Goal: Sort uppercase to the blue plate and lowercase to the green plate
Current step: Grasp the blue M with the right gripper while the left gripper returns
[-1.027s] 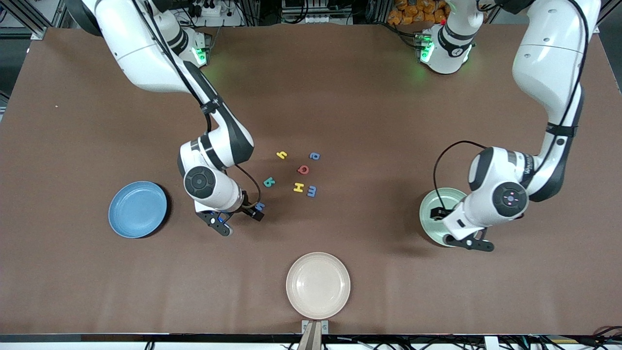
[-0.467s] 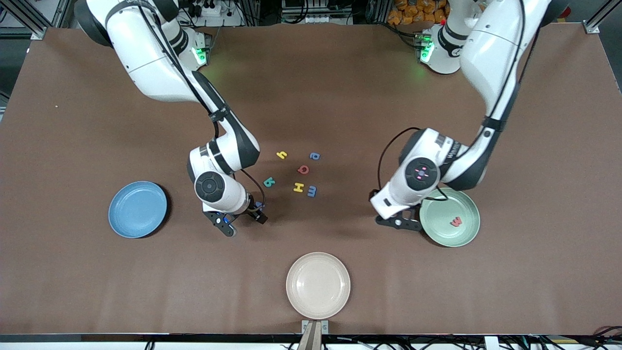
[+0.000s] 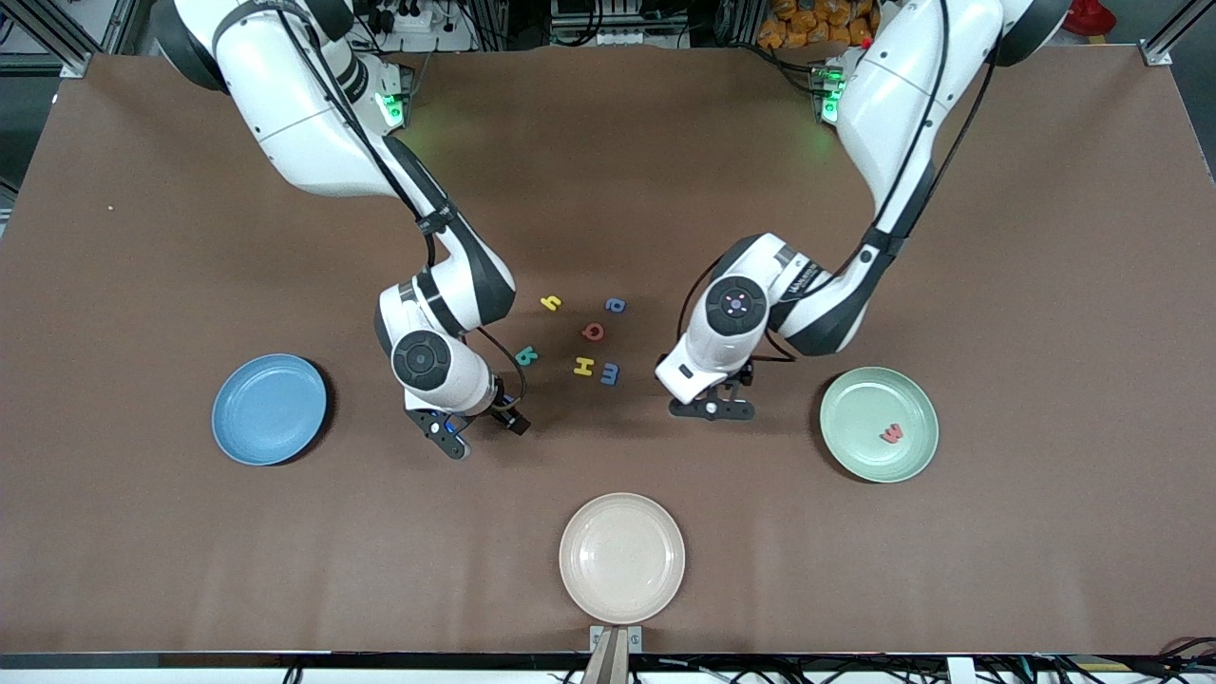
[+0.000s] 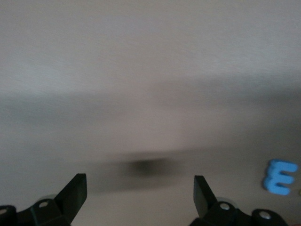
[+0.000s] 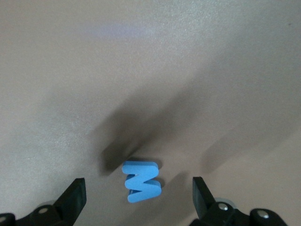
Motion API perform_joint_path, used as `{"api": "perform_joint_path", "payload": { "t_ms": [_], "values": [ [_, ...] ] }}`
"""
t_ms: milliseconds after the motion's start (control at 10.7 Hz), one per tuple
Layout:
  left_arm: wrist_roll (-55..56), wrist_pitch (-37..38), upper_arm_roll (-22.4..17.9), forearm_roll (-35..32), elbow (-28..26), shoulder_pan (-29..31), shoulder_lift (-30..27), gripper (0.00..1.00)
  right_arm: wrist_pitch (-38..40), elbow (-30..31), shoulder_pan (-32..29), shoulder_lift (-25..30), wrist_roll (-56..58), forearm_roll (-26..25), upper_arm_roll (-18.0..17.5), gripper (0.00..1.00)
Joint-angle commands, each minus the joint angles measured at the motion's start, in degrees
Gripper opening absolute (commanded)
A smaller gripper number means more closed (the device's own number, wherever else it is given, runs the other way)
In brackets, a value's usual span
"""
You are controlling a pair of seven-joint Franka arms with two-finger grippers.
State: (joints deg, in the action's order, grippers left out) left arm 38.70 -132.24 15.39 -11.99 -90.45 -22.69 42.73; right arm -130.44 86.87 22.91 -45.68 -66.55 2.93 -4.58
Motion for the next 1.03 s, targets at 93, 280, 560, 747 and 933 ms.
{"api": "perform_joint_path", "payload": {
  "t_ms": [93, 280, 560, 747, 933],
  "values": [
    [2.43, -4.24, -0.45, 1.26, 2.48, -1.66, 1.92, 0.90, -0.61, -1.36, 0.12, -1.69, -1.48, -1.44, -0.08, 1.00],
    [2.52, -5.40, -0.36, 1.70, 2.65, -2.36, 2.44, 0.82, -0.78, -1.18, 0.29, -1.78, -1.56, -1.52, -0.08, 0.86],
    [6.71, -5.66, -0.27, 2.14, 4.67, -4.99, 3.85, 0.76, -1.13, -0.83, 1.00, -1.78, -2.18, -1.70, -0.08, 0.00],
    [9.19, -6.98, -0.28, 2.14, 5.20, -6.14, 4.82, 0.74, -1.13, -0.83, 0.65, -1.69, -2.18, -1.70, -0.08, 0.00],
    [10.78, -8.21, -0.28, 2.14, 5.99, -6.84, 5.17, 0.70, -0.96, -0.92, -0.23, -1.26, -1.83, -1.70, -0.08, 0.00]
  ]
}}
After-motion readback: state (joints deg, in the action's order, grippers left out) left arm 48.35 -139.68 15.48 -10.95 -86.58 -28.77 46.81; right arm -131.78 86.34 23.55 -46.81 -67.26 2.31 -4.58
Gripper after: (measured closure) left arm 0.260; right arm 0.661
